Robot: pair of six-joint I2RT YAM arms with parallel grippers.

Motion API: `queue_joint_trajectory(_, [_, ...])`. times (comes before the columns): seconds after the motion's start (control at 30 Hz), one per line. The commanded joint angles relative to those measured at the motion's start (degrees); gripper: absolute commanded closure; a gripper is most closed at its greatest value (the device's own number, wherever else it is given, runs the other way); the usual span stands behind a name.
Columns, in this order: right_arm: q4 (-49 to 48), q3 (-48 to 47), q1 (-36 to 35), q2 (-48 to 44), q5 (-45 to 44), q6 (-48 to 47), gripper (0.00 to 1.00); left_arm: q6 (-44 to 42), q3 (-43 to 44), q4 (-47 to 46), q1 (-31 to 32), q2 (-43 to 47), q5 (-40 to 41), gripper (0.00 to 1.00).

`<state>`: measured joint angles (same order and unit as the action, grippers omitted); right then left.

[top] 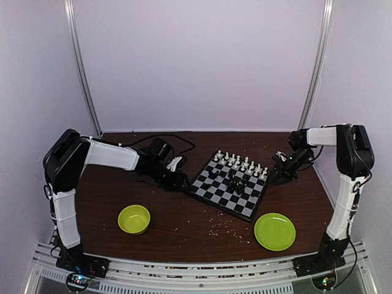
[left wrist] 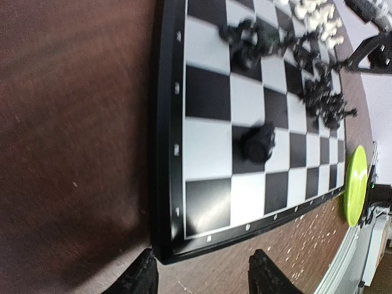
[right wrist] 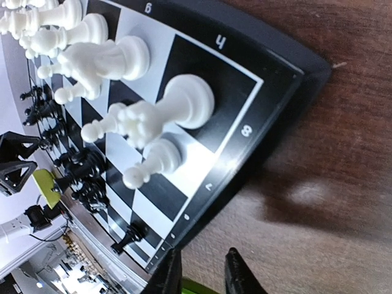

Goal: Set up the chess pieces on the board
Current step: Adjust the chessboard at the center of the board.

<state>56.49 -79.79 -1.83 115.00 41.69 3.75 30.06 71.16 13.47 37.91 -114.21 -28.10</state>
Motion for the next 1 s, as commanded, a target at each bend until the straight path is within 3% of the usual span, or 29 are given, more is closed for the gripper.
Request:
queue_joint_trajectory(0.0, [-8.0, 3.3, -0.6, -1.4, 3.4, 5.5, 0.75, 2.4, 3.4, -3.0, -1.6, 0.4, 1.9, 0.48])
queue_joint_trajectory(0.53, [-9.8, 4.0, -3.7, 0.7, -1.0, 9.7, 0.81, 5.3, 10.5, -4.2, -2.3, -7.6, -2.4, 0.49])
queue_joint_trajectory(0.97, [-7.2, -1.1, -8.7, 4.0, -1.6, 7.1, 0.79, 7.0, 5.3, -7.3, -0.8, -7.6, -4.6, 0.52])
